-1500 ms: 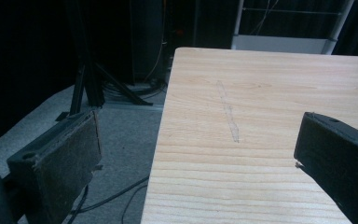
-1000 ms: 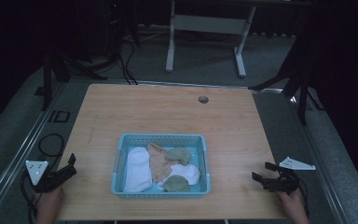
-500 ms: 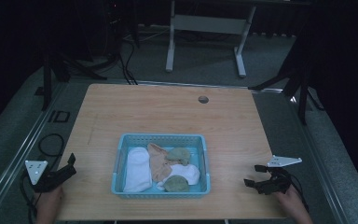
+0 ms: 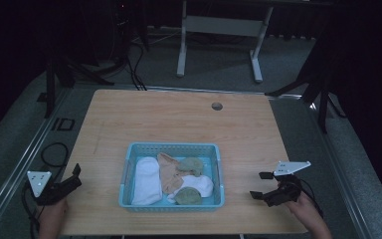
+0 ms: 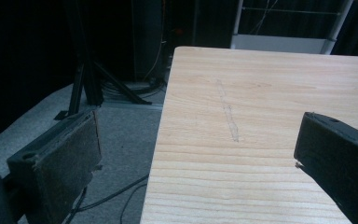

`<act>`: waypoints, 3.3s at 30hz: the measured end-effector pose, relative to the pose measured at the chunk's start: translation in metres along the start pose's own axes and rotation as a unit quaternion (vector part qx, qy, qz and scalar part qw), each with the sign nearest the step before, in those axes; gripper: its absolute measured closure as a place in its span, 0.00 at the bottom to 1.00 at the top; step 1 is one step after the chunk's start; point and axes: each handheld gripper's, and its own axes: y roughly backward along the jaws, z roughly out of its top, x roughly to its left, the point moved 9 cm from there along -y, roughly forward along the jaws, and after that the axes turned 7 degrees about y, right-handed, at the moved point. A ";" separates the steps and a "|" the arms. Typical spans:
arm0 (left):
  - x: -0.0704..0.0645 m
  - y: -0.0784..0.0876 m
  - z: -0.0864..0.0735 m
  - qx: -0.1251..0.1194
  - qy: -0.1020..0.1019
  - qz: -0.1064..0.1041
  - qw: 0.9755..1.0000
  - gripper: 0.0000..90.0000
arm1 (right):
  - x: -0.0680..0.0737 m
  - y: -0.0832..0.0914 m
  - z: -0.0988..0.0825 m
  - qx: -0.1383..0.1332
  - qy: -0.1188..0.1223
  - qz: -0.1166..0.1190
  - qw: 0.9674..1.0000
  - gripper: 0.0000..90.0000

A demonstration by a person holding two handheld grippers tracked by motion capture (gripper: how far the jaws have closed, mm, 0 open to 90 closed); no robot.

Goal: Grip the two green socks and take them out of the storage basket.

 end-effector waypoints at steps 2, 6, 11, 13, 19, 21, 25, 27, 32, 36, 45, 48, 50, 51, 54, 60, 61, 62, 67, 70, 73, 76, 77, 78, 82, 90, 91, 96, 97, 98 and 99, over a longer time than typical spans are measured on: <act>0.000 0.000 0.000 0.000 0.000 0.000 1.000 0.01 | 0.005 -0.002 0.007 0.000 0.011 0.007 1.000 0.14; 0.000 0.000 0.000 -0.001 -0.001 0.000 1.000 0.01 | 0.013 -0.005 0.020 0.003 0.031 0.022 0.999 0.15; 0.000 0.000 0.000 -0.001 -0.001 0.000 1.000 0.01 | 0.019 -0.008 0.033 0.003 0.048 0.031 0.998 0.15; 0.000 0.000 0.000 -0.001 -0.001 0.000 1.000 0.01 | 0.020 -0.009 0.037 0.004 0.053 0.033 0.998 0.15; 0.000 0.000 0.000 -0.001 -0.001 -0.001 1.000 0.01 | 0.026 -0.011 0.052 0.008 0.064 0.046 0.997 0.15; 0.000 0.000 0.000 -0.001 -0.001 -0.001 1.000 0.01 | 0.028 -0.011 0.058 0.008 0.069 0.048 0.996 0.15; -0.001 0.000 0.000 -0.002 -0.002 -0.001 1.000 0.01 | 0.033 -0.012 0.069 0.007 0.079 0.056 0.995 0.15; -0.001 0.000 0.000 -0.002 -0.002 -0.001 1.000 0.01 | 0.034 -0.013 0.075 0.007 0.084 0.058 0.995 0.15; -0.001 0.000 0.000 -0.001 -0.002 -0.002 1.000 0.01 | 0.041 -0.019 0.083 0.015 0.103 0.065 0.992 0.15; -0.001 0.000 0.000 -0.002 -0.002 -0.002 1.000 0.01 | 0.045 -0.026 0.090 0.019 0.113 0.071 0.991 0.15; -0.001 0.000 0.000 -0.001 -0.002 -0.003 1.000 0.01 | 0.056 -0.044 0.101 0.036 0.142 0.083 0.986 0.15; -0.001 0.000 0.000 -0.001 -0.002 -0.003 1.000 0.01 | 0.060 -0.050 0.104 0.039 0.150 0.090 0.984 0.15; -0.001 0.000 0.000 -0.001 -0.002 -0.004 1.000 0.01 | 0.062 -0.054 0.106 0.044 0.154 0.093 0.983 0.15; -0.001 0.000 0.000 -0.001 -0.002 -0.004 1.000 0.01 | 0.063 -0.056 0.106 0.045 0.155 0.096 0.982 0.15; -0.001 0.000 0.000 -0.001 -0.002 -0.004 1.000 0.01 | 0.066 -0.064 0.107 0.055 0.162 0.100 0.980 0.15; -0.001 0.000 0.000 -0.002 -0.004 -0.005 1.000 0.01 | 0.076 -0.080 0.106 0.069 0.180 0.101 0.976 0.13; -0.001 0.000 0.000 -0.002 -0.004 -0.005 1.000 0.01 | 0.078 -0.083 0.106 0.072 0.181 0.105 0.975 0.13; -0.001 0.000 0.000 -0.002 -0.004 -0.004 1.000 0.01 | 0.080 -0.085 0.106 0.072 0.177 0.111 0.975 0.12; -0.002 0.000 0.000 -0.002 -0.005 -0.004 1.000 0.01 | 0.085 -0.094 0.112 0.076 0.178 0.109 0.975 0.15; -0.002 0.001 0.000 -0.001 -0.006 -0.005 1.000 0.01 | 0.087 -0.099 0.112 0.087 0.188 0.102 0.973 0.18; -0.002 0.000 0.000 -0.001 -0.005 -0.005 1.000 0.01 | 0.088 -0.111 0.110 0.110 0.209 0.096 0.967 0.35; -0.002 0.000 0.000 -0.001 -0.005 -0.005 1.000 0.01 | 0.090 -0.118 0.107 0.129 0.216 0.104 0.962 0.49; -0.002 0.000 0.000 -0.001 -0.004 -0.006 1.000 0.01 | 0.091 -0.121 0.107 0.131 0.214 0.106 0.962 0.51; -0.002 0.000 0.000 -0.001 -0.004 -0.005 1.000 0.01 | 0.092 -0.123 0.106 0.136 0.216 0.107 0.961 0.54; -0.002 0.000 0.000 0.000 -0.005 -0.006 1.000 0.01 | 0.093 -0.131 0.106 0.146 0.218 0.114 0.958 0.56; -0.002 0.000 0.000 0.000 -0.005 -0.006 1.000 0.01 | 0.097 -0.143 0.108 0.166 0.219 0.123 0.954 0.58; -0.002 0.000 0.000 0.000 -0.005 -0.007 1.000 0.01 | 0.097 -0.144 0.107 0.172 0.221 0.122 0.952 0.60; -0.002 0.000 0.000 0.002 -0.006 -0.007 1.000 0.01 | 0.099 -0.147 0.104 0.190 0.224 0.127 0.947 0.64; -0.002 -0.001 -0.001 0.004 -0.007 -0.008 1.000 0.01 | 0.101 -0.147 0.103 0.194 0.226 0.131 0.946 0.63; -0.002 -0.001 -0.001 0.005 -0.007 -0.008 1.000 0.01 | 0.102 -0.147 0.102 0.197 0.231 0.131 0.944 0.65; -0.002 -0.001 -0.001 0.004 -0.007 -0.008 1.000 0.01 | 0.103 -0.147 0.102 0.199 0.237 0.132 0.942 0.69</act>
